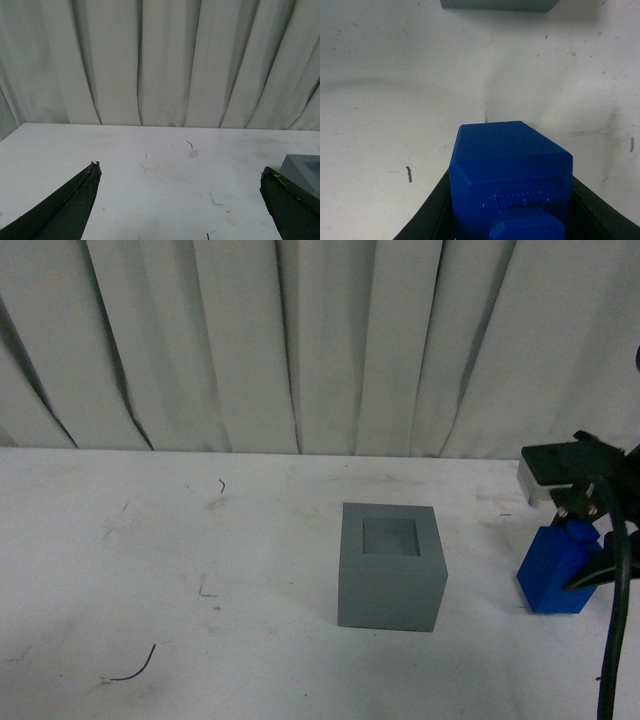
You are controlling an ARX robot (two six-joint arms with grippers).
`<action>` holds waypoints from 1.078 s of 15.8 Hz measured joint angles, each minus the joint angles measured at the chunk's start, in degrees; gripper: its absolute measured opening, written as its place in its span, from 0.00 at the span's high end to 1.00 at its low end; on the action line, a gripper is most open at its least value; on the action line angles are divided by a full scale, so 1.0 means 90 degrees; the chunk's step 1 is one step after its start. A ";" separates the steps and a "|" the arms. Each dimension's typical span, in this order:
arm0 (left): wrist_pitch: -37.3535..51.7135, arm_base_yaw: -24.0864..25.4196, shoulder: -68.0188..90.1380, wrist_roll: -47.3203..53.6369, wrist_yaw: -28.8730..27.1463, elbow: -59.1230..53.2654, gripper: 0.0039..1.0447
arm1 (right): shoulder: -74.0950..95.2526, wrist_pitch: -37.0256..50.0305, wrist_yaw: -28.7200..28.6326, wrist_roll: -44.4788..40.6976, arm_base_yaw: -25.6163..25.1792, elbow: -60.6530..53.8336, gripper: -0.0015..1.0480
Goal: Insert blue part into gray base
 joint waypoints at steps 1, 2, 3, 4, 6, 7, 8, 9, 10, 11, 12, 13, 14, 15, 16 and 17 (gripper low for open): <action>0.0000 0.0000 0.0000 0.0000 0.0000 0.0000 0.06 | -0.0197 -0.0316 -0.0090 0.0022 0.0000 0.0148 0.55; 0.0000 0.0000 0.0000 0.0000 0.0000 0.0000 0.06 | -0.0408 -0.0644 -0.0199 0.0029 0.0002 0.0440 0.55; 0.0000 0.0000 0.0000 0.0000 0.0000 0.0000 0.06 | -0.0568 -0.0923 -0.0304 0.0046 0.0019 0.0726 0.55; 0.0000 0.0000 0.0000 0.0000 0.0000 0.0000 0.06 | -0.0690 -0.1122 -0.0323 0.0056 0.0097 0.0969 0.55; 0.0000 0.0000 0.0000 0.0000 0.0000 0.0000 0.06 | -0.0777 -0.1525 -0.0415 0.0168 0.0386 0.1304 0.55; 0.0000 0.0000 0.0000 0.0000 0.0000 0.0000 0.06 | -0.0777 -0.1581 -0.0435 0.0216 0.0503 0.1316 0.55; 0.0000 0.0000 0.0000 0.0000 0.0000 0.0000 0.06 | -0.0775 -0.1642 -0.0432 0.0262 0.0605 0.1314 0.55; 0.0000 0.0000 0.0000 0.0000 0.0000 0.0000 0.06 | -0.0775 -0.1634 -0.0423 0.0333 0.0687 0.1311 0.55; 0.0000 0.0000 0.0000 0.0000 0.0000 0.0000 0.06 | -0.0775 -0.1647 -0.0413 0.0408 0.0806 0.1311 0.55; 0.0000 0.0000 0.0000 0.0000 0.0000 0.0000 0.06 | -0.0753 -0.1656 -0.0393 0.0495 0.0899 0.1314 0.55; 0.0000 0.0000 0.0000 0.0000 0.0000 0.0000 0.06 | -0.0673 -0.1685 -0.0391 0.0583 0.1032 0.1377 0.55; 0.0000 0.0000 0.0000 0.0000 0.0000 0.0000 0.06 | -0.0571 -0.1712 -0.0384 0.0668 0.1188 0.1467 0.55; 0.0000 0.0000 0.0000 0.0000 0.0000 0.0000 0.06 | -0.0386 -0.1724 -0.0357 0.0765 0.1362 0.1615 0.55; 0.0000 0.0000 0.0000 0.0000 0.0000 0.0000 0.06 | -0.0245 -0.1768 -0.0308 0.0865 0.1513 0.1773 0.55; 0.0000 0.0000 0.0000 0.0000 0.0000 0.0000 0.06 | -0.0121 -0.1778 -0.0299 0.0940 0.1642 0.1887 0.55; 0.0000 0.0000 0.0000 0.0000 0.0002 0.0000 0.06 | -0.0015 -0.1797 -0.0272 0.1013 0.1749 0.1989 0.55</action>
